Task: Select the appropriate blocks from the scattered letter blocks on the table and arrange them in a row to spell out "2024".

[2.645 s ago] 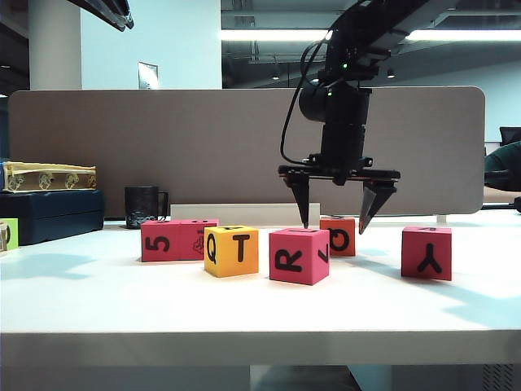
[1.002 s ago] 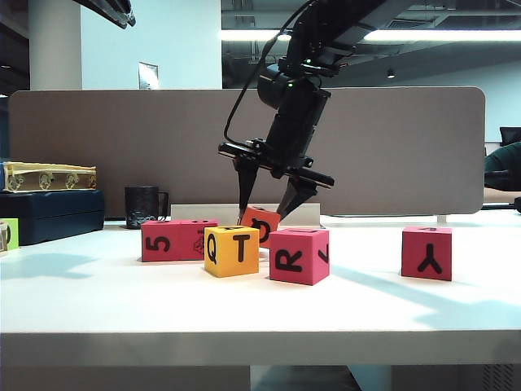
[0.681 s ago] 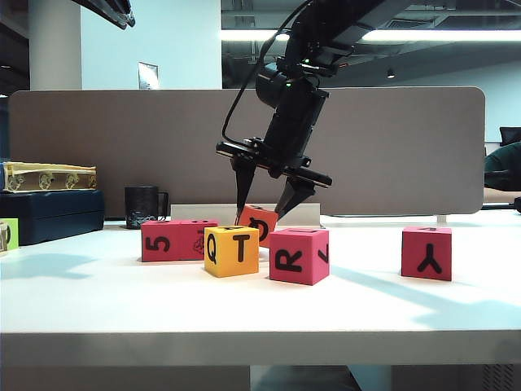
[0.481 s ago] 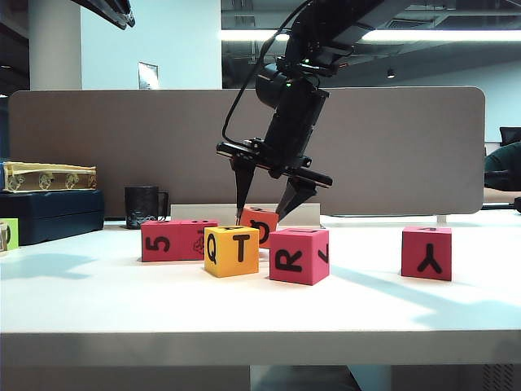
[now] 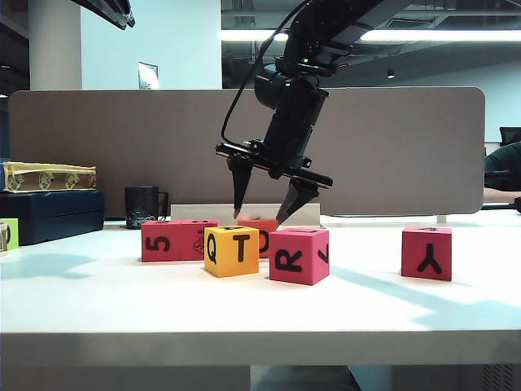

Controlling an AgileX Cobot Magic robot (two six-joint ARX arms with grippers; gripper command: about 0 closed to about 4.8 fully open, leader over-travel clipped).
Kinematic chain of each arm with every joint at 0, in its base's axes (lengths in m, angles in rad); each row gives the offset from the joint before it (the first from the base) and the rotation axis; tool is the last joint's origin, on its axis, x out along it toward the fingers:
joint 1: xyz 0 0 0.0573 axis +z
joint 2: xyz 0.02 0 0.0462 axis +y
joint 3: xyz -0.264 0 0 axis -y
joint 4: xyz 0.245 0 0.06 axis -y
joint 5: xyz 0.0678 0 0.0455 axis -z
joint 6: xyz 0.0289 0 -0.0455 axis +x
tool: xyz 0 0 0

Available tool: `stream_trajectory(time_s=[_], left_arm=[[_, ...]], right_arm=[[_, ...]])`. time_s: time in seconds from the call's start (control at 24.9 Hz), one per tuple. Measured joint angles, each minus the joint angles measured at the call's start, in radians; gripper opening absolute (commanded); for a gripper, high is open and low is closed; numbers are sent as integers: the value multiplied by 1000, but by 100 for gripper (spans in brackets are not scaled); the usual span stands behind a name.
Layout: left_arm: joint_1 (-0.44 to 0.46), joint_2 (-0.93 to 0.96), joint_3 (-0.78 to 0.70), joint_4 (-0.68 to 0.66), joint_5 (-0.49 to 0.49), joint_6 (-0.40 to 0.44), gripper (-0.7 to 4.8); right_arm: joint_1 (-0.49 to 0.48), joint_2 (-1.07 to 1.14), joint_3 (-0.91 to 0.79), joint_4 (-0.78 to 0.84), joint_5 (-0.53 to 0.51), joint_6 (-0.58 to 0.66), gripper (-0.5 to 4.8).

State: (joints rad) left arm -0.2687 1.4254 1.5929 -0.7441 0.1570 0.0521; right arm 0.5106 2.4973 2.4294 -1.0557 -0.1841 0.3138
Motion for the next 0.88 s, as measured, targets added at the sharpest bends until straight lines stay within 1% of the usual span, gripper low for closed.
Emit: stream_trajectory(time_s=[0.28,0.32,0.36,0.4,0.56,0.6,0.72,0.76,0.8,0.84,0.88], left_arm=[[0,0,0,0,0,0,53],[0,0,0,0,0,0,53],[0,0,0,0,0,0,53],[0,0,0,0,0,0,53],[0,0,0,-8,0,0,53],[0,0,0,-10,0,0,53],[0,0,0,-16,-1,0,53],[0,0,0,-16,-1,0,53],[0,0,0,-16,-1,0,53],[0,0,0,-16,-1,0,53],[0,0,0,-16,-1,0,53]], right_arm=[[0,0,0,22,0,0,340],[-1,0,0,34,0,0,364],[-2,0,0,45,0,0,404],[-6,0,0,49,0,0,415],[-29,-3,0,47,5,0,409],[-39,-7,0,46,4,0,384],[-92,-68,0,45,8,-2,229],[-114,-96,0,44,8,-11,209],[-124,-109,1,41,10,-18,169],[-140,-132,2,20,31,-25,148],[-146,-140,2,9,35,-28,100]])
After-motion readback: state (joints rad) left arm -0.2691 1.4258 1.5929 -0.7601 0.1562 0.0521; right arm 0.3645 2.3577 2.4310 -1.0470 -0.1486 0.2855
